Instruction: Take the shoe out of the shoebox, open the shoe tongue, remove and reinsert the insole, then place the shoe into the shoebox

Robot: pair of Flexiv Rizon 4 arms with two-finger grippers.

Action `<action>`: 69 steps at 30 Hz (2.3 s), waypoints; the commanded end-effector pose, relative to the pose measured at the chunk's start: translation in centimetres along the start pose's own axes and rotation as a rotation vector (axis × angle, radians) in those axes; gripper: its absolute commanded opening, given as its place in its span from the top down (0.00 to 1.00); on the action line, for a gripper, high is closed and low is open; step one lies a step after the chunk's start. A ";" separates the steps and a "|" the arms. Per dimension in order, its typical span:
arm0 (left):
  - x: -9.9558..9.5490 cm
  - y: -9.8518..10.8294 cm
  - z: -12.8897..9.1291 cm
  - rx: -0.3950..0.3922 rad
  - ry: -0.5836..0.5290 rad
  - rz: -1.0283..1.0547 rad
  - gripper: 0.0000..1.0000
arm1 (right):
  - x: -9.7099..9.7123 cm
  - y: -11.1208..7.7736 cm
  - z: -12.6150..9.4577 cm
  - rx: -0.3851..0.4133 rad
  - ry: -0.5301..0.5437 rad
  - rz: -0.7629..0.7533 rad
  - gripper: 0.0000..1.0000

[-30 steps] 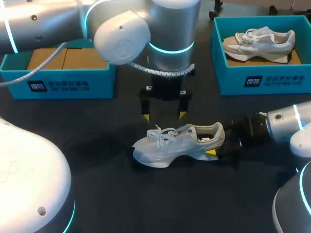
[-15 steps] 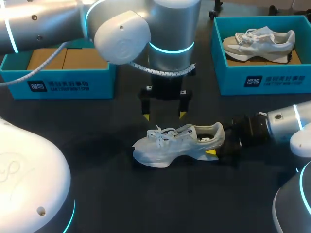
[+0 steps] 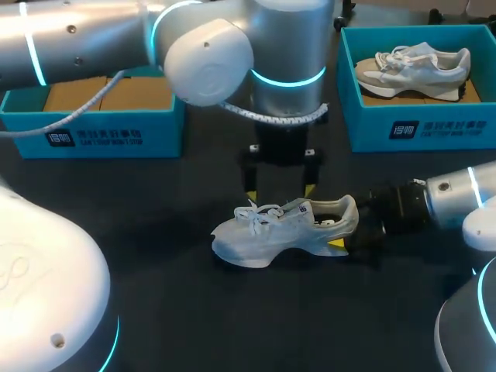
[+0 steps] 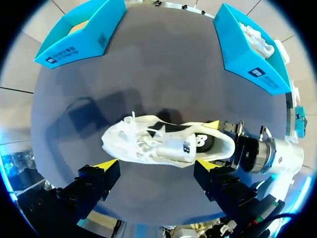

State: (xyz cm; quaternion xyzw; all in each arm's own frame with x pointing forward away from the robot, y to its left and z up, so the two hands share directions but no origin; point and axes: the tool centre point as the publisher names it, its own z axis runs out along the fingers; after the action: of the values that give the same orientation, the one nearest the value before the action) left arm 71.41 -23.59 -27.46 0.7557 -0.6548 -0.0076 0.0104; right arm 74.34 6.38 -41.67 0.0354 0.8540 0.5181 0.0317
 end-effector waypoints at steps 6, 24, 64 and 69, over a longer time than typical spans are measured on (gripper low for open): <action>3.3 0.3 2.0 0.014 -0.011 -0.015 0.00 | -0.1 -0.4 0.3 0.003 -0.001 0.001 1.00; 4.7 -0.4 6.2 0.003 -0.093 -0.003 0.00 | -0.1 -0.4 0.3 0.003 -0.001 0.001 1.00; 0.9 -1.1 8.9 0.044 -0.254 -0.089 0.00 | -0.1 -0.4 0.3 0.003 -0.001 0.001 1.00; -0.2 -1.3 7.8 0.046 -0.244 -0.100 0.00 | -0.1 -0.4 0.3 0.003 -0.001 0.001 1.00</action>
State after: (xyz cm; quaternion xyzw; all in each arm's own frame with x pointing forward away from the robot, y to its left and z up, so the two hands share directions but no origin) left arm 73.07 -24.06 -36.24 0.7258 -0.6757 -0.1021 -0.0785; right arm 74.34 6.39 -41.67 0.0353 0.8540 0.5181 0.0316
